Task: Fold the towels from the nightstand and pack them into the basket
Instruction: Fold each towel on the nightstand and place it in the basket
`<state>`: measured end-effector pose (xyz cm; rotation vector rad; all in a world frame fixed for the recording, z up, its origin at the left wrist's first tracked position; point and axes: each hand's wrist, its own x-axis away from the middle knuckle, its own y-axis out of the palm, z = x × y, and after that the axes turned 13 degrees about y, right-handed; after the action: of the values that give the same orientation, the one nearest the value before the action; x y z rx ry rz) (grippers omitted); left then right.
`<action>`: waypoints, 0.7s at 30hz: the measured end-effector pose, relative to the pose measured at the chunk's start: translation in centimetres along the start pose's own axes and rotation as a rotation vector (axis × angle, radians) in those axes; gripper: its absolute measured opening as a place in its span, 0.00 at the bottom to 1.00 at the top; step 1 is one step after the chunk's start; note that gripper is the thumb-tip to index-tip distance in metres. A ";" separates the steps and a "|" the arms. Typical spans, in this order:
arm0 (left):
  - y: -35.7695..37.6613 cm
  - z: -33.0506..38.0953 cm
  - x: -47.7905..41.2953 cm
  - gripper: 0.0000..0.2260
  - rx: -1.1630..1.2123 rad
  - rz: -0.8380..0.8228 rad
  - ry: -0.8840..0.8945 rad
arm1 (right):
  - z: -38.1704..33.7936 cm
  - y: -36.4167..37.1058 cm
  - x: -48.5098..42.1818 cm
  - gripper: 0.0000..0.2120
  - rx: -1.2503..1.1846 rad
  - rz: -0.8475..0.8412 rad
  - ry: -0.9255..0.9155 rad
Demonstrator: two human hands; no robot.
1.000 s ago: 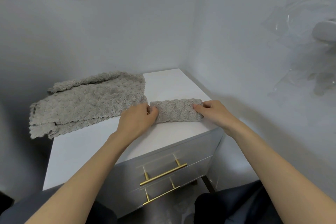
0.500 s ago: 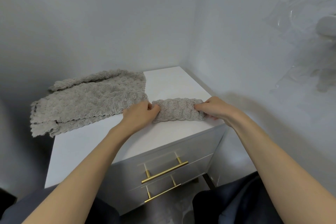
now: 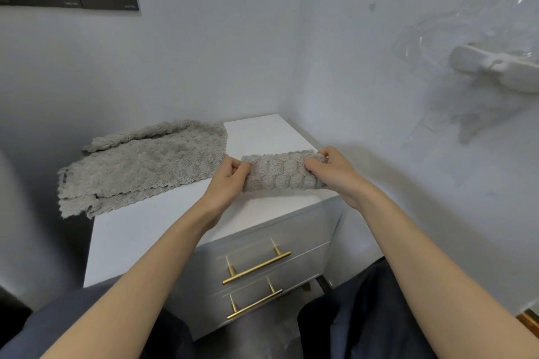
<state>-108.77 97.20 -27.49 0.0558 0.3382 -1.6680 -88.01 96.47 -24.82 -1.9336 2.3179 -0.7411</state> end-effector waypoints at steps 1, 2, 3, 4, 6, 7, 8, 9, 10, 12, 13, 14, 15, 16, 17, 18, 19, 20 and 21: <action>0.1 0.3 0.2 0.06 0.047 0.018 -0.006 | -0.1 -0.4 0.5 0.08 -0.016 0.010 -0.010; 0.2 0.6 0.4 0.05 0.093 0.038 -0.012 | -0.1 -0.7 0.9 0.08 -0.031 0.016 -0.029; 0.5 1.0 0.7 0.05 0.129 0.052 -0.013 | -0.2 -1.2 1.4 0.09 -0.043 0.024 -0.050; 0.9 1.4 0.9 0.04 0.156 0.060 -0.009 | -0.2 -1.7 1.9 0.09 -0.048 0.035 -0.070; 1.6 2.1 1.3 0.03 0.204 0.063 0.002 | -0.1 -2.8 2.9 0.10 -0.043 0.060 -0.092; 2.0 2.5 1.4 0.03 0.228 0.061 0.007 | -0.2 -3.3 3.5 0.11 -0.036 0.064 -0.099; 2.4 3.0 1.5 0.03 0.252 0.055 0.016 | -0.2 -3.9 4.2 0.12 -0.025 0.061 -0.108; 2.9 3.5 1.7 0.02 0.274 0.049 0.029 | -0.3 -4.6 5.0 0.14 0.005 0.054 -0.126; 3.2 4.1 1.8 0.02 0.291 0.044 0.043 | -0.4 -5.1 5.6 0.16 0.059 0.045 -0.148; 4.1 5.3 2.0 0.02 0.320 0.022 0.067 | -0.6 -6.3 7.2 0.20 0.212 0.050 -0.196; 4.5 5.9 2.3 0.02 0.327 0.003 0.078 | -0.6 -7.0 8.0 0.21 0.283 0.054 -0.215; 4.9 6.5 2.4 0.02 0.328 -0.018 0.089 | -0.7 -7.5 8.7 0.21 0.339 0.051 -0.225; 5.3 7.1 2.7 0.01 0.328 -0.044 0.098 | -0.7 -8.2 9.6 0.21 0.381 0.041 -0.221; 5.7 7.7 2.9 0.01 0.325 -0.070 0.106 | -0.7 -8.7 10.4 0.20 0.411 0.021 -0.208; 6.2 8.3 3.3 0.01 0.324 -0.100 0.107 | -0.5 -9.3 11.4 0.19 0.427 -0.001 -0.186; 6.6 8.7 3.6 0.02 0.320 -0.128 0.107 | -0.4 -9.6 12.1 0.18 0.434 -0.031 -0.166; 7.0 9.1 3.9 0.02 0.323 -0.160 0.106 | -0.3 -10.0 12.9 0.17 0.434 -0.059 -0.149; 7.6 9.6 4.4 0.03 0.321 -0.200 0.106 | 0.0 -10.4 13.7 0.16 0.435 -0.082 -0.131; 8.2 10.0 4.9 0.04 0.315 -0.242 0.105 | 0.3 -10.8 14.5 0.16 0.443 -0.101 -0.111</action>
<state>-99.75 89.26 -20.67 0.3501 0.1623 -1.9514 -81.27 81.60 -17.14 -1.8398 1.8091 -1.0224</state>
